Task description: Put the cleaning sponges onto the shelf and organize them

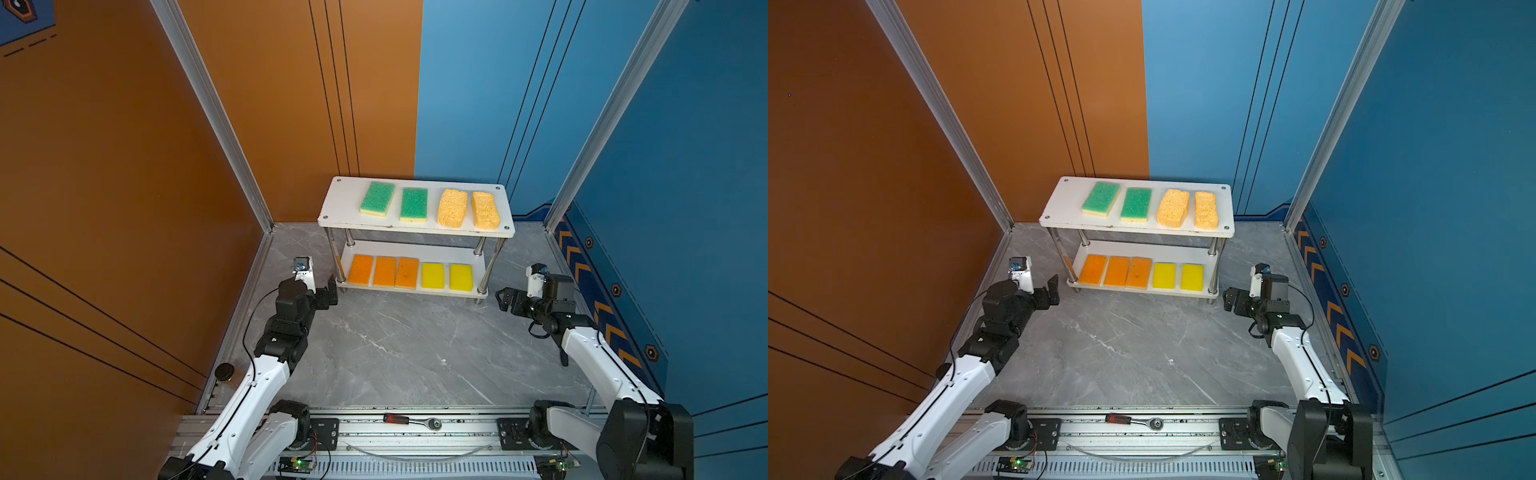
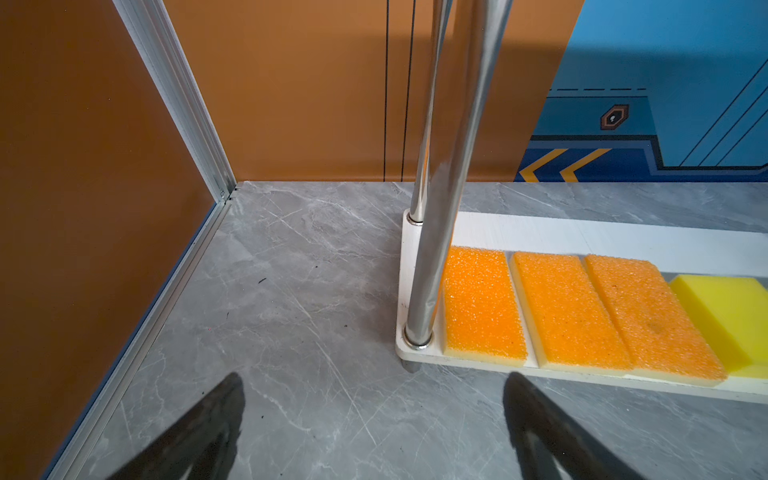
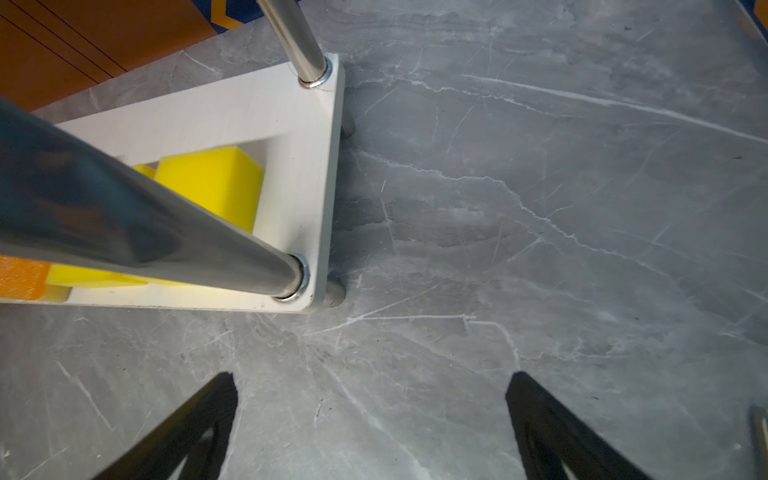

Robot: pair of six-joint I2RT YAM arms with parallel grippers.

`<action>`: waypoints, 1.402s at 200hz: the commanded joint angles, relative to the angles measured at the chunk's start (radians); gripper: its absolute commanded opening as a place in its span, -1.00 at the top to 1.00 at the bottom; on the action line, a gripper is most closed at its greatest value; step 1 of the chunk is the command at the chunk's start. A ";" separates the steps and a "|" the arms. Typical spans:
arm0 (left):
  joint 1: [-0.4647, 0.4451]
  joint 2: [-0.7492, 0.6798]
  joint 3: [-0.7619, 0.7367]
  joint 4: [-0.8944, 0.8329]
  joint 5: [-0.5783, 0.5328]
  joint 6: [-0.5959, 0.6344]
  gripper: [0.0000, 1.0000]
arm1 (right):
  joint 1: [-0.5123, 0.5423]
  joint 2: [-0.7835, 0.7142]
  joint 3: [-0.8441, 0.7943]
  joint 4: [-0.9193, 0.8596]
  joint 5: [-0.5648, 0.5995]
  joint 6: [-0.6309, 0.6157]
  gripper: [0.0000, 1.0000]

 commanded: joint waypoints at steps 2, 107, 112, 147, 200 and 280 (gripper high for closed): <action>0.021 0.005 -0.045 0.076 -0.010 -0.001 -0.96 | -0.004 0.027 -0.066 0.216 0.077 -0.009 -1.00; 0.082 0.140 -0.187 0.353 0.066 0.030 -0.96 | -0.010 0.289 -0.180 0.818 0.201 -0.043 -1.00; 0.083 0.143 -0.196 0.361 0.062 0.031 -0.96 | -0.011 0.306 -0.186 0.850 0.209 -0.035 -1.00; 0.099 0.167 -0.248 0.434 0.032 0.051 -0.96 | 0.001 0.330 -0.183 0.866 0.194 -0.050 -1.00; 0.141 0.307 -0.251 0.565 0.070 0.057 -0.96 | 0.045 0.345 -0.245 0.985 0.258 -0.086 -1.00; 0.158 0.528 -0.228 0.779 0.129 0.079 -0.96 | 0.088 0.397 -0.253 1.046 0.325 -0.121 -1.00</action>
